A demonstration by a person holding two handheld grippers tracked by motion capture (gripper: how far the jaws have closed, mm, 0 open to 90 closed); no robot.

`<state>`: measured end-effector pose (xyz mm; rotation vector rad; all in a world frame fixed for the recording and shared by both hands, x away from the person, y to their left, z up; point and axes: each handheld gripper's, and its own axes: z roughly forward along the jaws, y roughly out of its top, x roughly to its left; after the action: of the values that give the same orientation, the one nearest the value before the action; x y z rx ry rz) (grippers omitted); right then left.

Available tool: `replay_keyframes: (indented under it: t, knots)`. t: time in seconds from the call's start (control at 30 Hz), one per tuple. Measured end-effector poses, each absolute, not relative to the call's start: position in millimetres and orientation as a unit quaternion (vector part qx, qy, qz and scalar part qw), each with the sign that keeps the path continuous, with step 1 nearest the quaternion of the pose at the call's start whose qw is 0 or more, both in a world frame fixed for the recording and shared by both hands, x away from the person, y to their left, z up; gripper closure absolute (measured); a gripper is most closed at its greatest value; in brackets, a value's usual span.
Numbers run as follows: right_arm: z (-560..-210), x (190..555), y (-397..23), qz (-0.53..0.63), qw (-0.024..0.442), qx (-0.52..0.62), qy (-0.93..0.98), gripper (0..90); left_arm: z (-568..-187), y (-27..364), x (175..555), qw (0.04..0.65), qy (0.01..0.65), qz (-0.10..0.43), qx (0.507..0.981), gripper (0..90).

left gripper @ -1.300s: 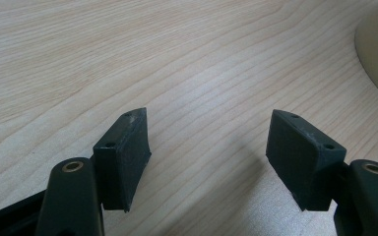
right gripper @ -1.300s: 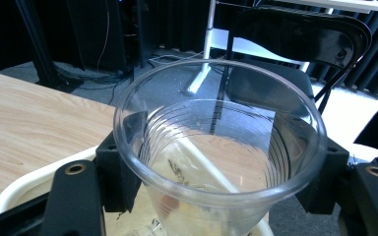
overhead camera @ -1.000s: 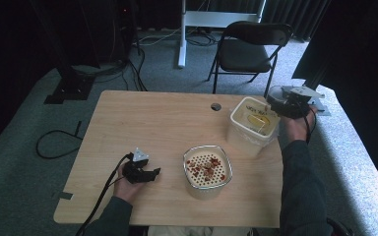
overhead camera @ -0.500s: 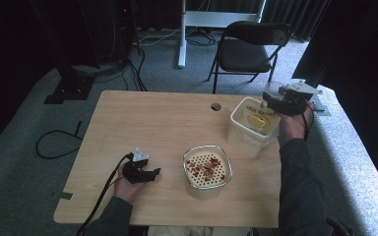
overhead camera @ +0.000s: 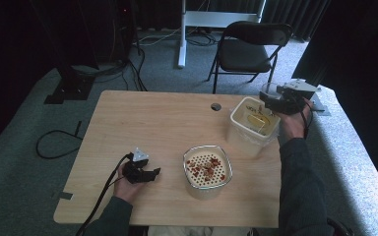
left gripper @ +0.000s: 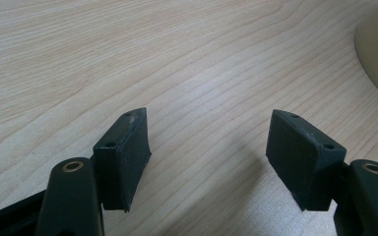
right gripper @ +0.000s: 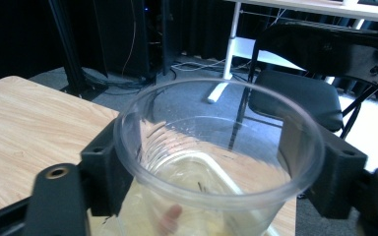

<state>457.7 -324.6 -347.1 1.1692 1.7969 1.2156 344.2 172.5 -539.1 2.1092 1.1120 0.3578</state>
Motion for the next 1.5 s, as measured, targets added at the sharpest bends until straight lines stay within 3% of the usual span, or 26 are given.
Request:
replay_keyframes:
  t: [0.3, 0.53, 1.5]
  knots:
    - [-344.2, 459.9, -322.9, 0.470, 0.316, 0.449, 0.691, 12.6, -539.1, 172.5, 344.3, 0.357, 0.431, 0.139, 0.817, 33.4]
    - [-342.3, 456.2, -323.7, 0.477, 0.321, 0.448, 0.685, 10.9, -539.1, 172.7, 344.4, 0.358, 0.430, 0.139, 0.817, 33.4]
    - [-345.9, 407.9, -302.3, 0.464, 0.331, 0.405, 0.715, 14.7, -539.3, 172.4, 344.2, 0.359, 0.432, 0.140, 0.816, 33.4]
